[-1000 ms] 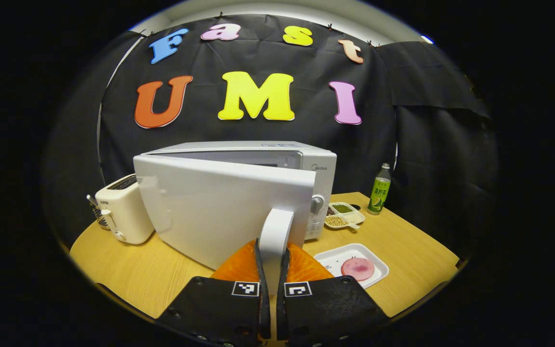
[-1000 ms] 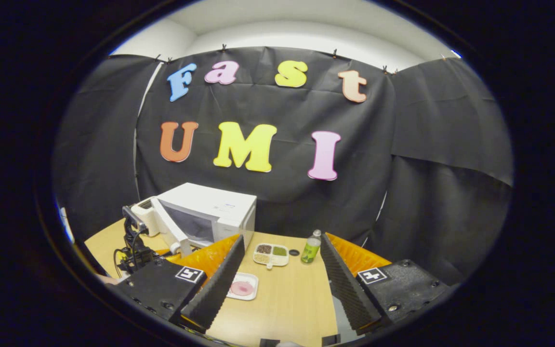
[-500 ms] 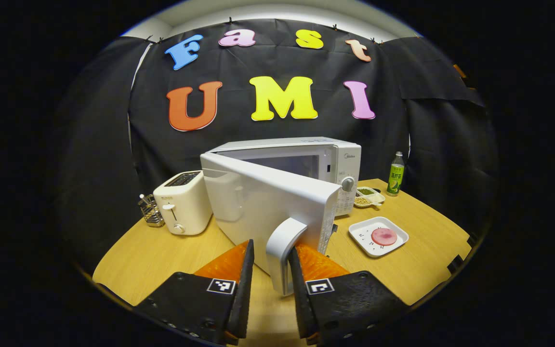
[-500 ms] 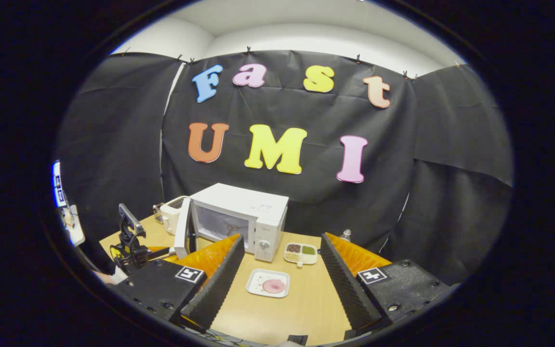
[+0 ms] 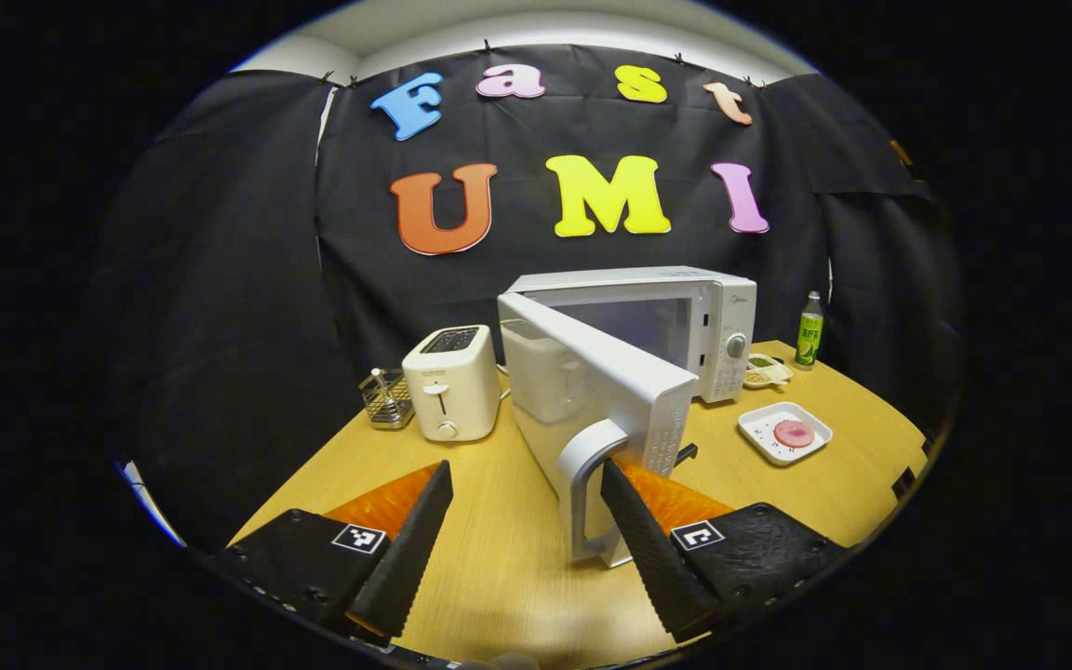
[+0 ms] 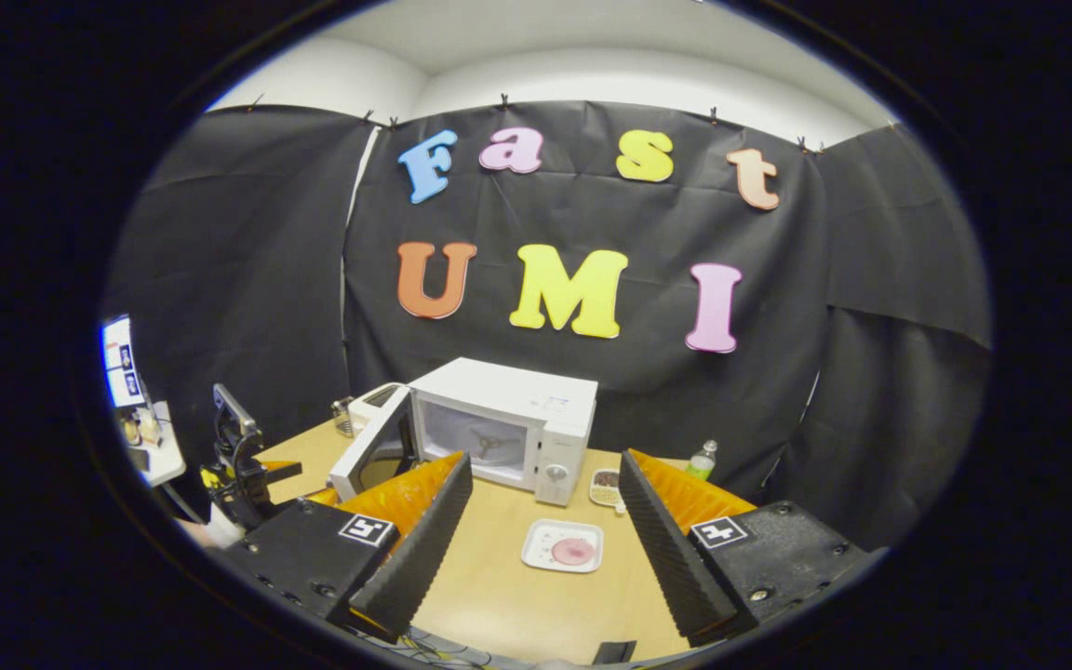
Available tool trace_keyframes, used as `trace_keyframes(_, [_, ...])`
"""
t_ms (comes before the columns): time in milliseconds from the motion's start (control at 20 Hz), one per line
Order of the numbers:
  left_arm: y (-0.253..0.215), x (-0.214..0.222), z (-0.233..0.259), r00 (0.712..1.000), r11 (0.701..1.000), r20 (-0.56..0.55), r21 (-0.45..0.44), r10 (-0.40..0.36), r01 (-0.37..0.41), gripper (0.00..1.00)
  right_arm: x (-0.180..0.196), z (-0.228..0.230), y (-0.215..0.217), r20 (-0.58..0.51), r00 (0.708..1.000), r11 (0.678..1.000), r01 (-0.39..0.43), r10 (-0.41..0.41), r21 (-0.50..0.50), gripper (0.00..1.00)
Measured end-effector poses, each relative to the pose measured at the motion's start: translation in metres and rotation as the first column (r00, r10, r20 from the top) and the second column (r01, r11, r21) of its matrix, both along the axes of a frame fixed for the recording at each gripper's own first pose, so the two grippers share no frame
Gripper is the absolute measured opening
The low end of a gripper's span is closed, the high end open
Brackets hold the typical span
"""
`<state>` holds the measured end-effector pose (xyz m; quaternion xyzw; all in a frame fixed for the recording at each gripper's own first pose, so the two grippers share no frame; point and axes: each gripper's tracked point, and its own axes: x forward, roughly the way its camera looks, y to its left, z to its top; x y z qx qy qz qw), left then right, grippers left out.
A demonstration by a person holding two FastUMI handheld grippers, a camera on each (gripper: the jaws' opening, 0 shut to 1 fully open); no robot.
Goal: Open the microwave oven with the left hand, put the food in, and close the microwave oven.
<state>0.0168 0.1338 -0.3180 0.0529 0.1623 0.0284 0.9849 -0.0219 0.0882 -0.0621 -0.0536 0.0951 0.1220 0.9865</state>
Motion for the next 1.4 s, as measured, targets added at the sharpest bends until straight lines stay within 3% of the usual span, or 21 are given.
trace_keyframes(150, [0.036, -0.012, 0.002, 0.998, 0.998, 0.004, 0.008, 0.065, -0.065, 0.96, -0.002, -0.004, 0.007, -0.005, 1.0, 1.0, -0.009, 0.009, 0.002, 1.0])
trace_keyframes(350, [0.081, -0.023, -0.004, 0.988, 0.988, -0.014, 0.006, 0.153, -0.153, 0.96, -0.001, -0.011, 0.009, -0.017, 1.0, 1.0, -0.006, 0.006, 0.019, 0.96])
trace_keyframes(500, [0.096, -0.034, -0.001, 0.984, 0.984, -0.014, 0.016, 0.178, -0.178, 0.96, 0.003, -0.011, 0.009, -0.009, 1.0, 1.0, -0.004, 0.004, 0.029, 1.0])
trace_keyframes(650, [0.089, -0.043, 0.009, 0.989, 0.988, 0.0, 0.039, 0.149, -0.149, 0.96, 0.01, -0.017, 0.012, -0.026, 1.0, 0.998, -0.008, 0.01, 0.063, 0.96])
trace_keyframes(750, [0.076, -0.045, 0.017, 0.992, 0.991, 0.012, 0.033, 0.126, -0.127, 0.96, 0.014, -0.024, 0.016, -0.047, 0.999, 0.997, -0.022, 0.026, 0.08, 1.0])
trace_keyframes(950, [0.037, -0.043, 0.036, 0.997, 0.998, 0.04, -0.002, 0.068, -0.068, 0.96, 0.031, -0.048, 0.008, -0.078, 0.996, 0.998, -0.03, 0.034, 0.052, 0.96])
trace_keyframes(1100, [0.006, -0.045, 0.054, 0.998, 1.0, 0.062, 0.008, 0.012, -0.012, 0.96, 0.051, -0.082, -0.01, -0.123, 0.992, 0.999, -0.004, 0.009, 0.045, 1.0])
trace_keyframes(1400, [-0.048, -0.052, 0.095, 0.993, 0.999, 0.103, 0.005, -0.05, 0.05, 0.96, 0.105, -0.172, -0.054, -0.273, 0.962, 0.998, 0.039, -0.026, 0.045, 0.96])
